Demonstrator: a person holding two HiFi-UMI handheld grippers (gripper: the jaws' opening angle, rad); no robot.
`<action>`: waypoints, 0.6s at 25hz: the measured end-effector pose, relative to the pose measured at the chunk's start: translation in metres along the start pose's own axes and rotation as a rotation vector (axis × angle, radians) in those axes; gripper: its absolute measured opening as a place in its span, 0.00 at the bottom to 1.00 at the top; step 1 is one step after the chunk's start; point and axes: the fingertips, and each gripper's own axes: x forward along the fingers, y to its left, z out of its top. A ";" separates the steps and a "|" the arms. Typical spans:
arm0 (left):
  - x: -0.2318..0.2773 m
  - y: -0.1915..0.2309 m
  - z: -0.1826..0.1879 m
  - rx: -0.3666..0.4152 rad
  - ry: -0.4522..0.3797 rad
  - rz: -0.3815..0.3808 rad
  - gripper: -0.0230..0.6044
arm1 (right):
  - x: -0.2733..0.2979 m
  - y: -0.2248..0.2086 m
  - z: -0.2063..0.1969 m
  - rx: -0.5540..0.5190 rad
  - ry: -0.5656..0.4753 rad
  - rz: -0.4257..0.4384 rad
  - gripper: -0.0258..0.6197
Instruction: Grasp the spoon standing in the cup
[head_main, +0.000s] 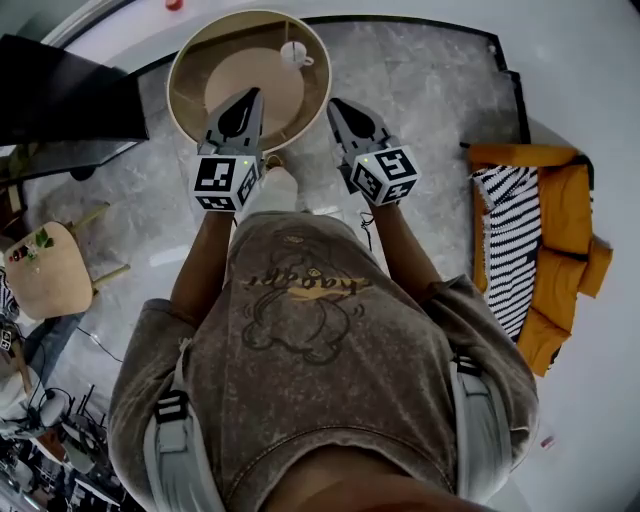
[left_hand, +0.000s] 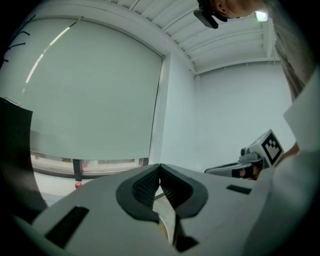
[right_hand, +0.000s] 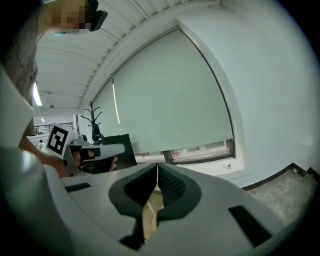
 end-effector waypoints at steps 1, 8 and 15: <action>0.007 0.005 0.001 0.001 0.002 -0.009 0.07 | 0.007 -0.004 0.002 0.002 -0.001 -0.008 0.07; 0.050 0.049 0.006 0.006 0.008 -0.088 0.07 | 0.062 -0.021 0.013 0.010 -0.010 -0.071 0.07; 0.077 0.067 0.016 0.011 0.012 -0.123 0.07 | 0.081 -0.034 0.020 0.018 -0.004 -0.116 0.07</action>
